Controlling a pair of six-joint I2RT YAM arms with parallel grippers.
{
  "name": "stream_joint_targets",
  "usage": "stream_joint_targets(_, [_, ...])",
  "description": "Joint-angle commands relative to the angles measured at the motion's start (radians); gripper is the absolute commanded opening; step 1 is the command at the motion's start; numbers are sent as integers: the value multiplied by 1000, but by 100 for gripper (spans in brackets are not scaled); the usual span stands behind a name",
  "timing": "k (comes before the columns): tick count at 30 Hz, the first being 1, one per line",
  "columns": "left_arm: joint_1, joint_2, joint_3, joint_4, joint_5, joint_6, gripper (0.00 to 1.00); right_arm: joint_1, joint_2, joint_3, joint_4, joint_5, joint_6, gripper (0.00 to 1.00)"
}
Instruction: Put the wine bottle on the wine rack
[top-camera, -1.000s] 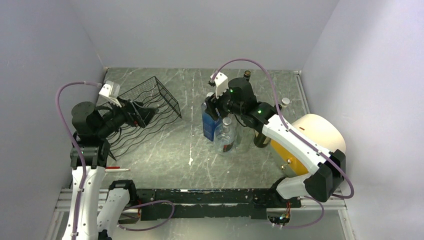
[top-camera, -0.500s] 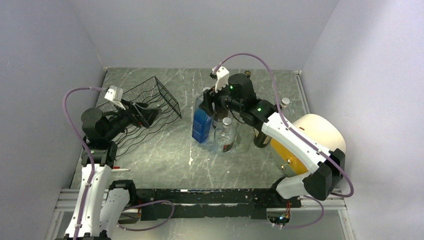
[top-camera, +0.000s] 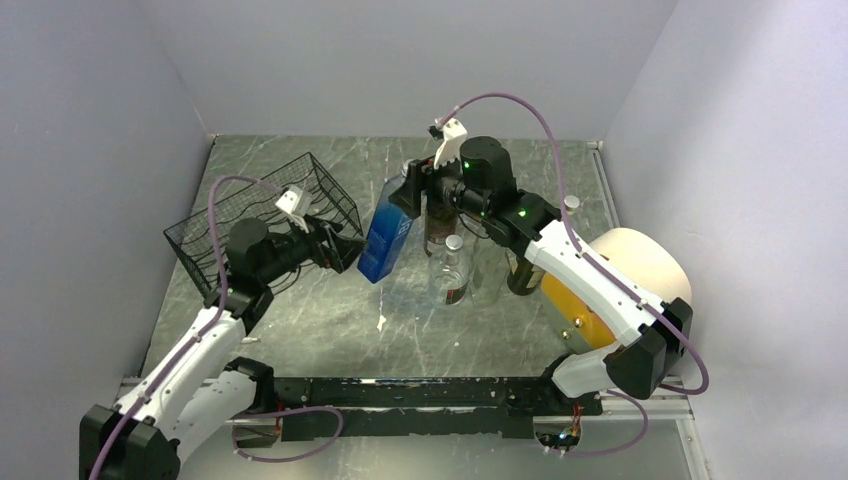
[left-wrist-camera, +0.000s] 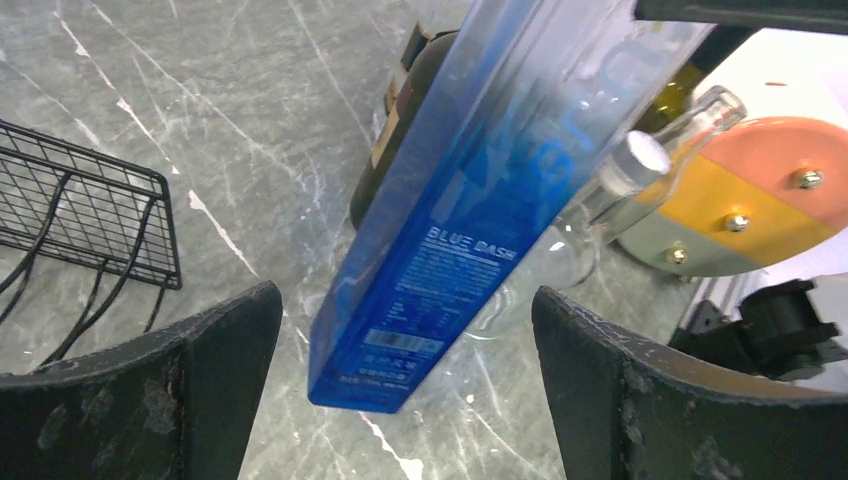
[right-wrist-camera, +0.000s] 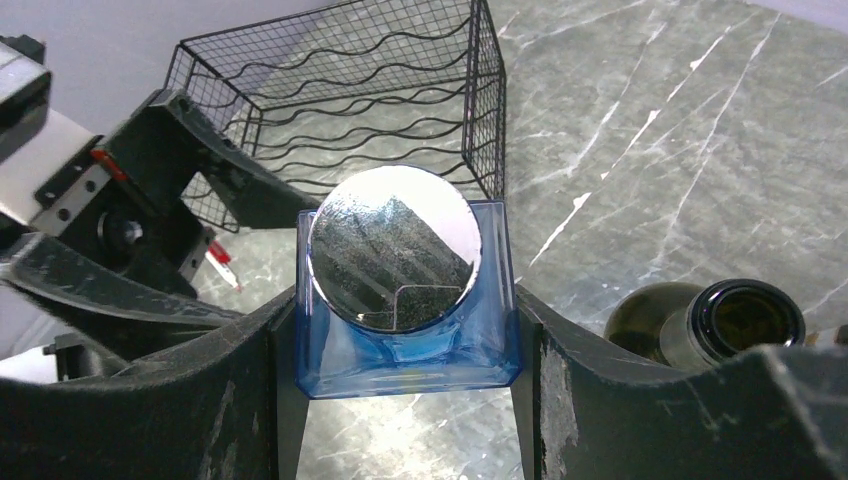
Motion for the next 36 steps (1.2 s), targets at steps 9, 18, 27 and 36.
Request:
stream_joint_targets(9, [-192, 112, -62, 296, -122, 228, 98, 3, -32, 87, 157, -59, 90, 24])
stream_joint_targets(18, [-278, 231, 20, 230, -189, 371, 92, 4, -49, 83, 163, -73, 118, 24])
stream_joint_targets(27, [-322, 279, 39, 262, -257, 441, 53, 4, -73, 74, 124, -79, 140, 25])
stream_joint_targets(36, [-322, 222, 88, 318, -310, 598, 7, 4, -186, 28, 33, -11, 84, 70])
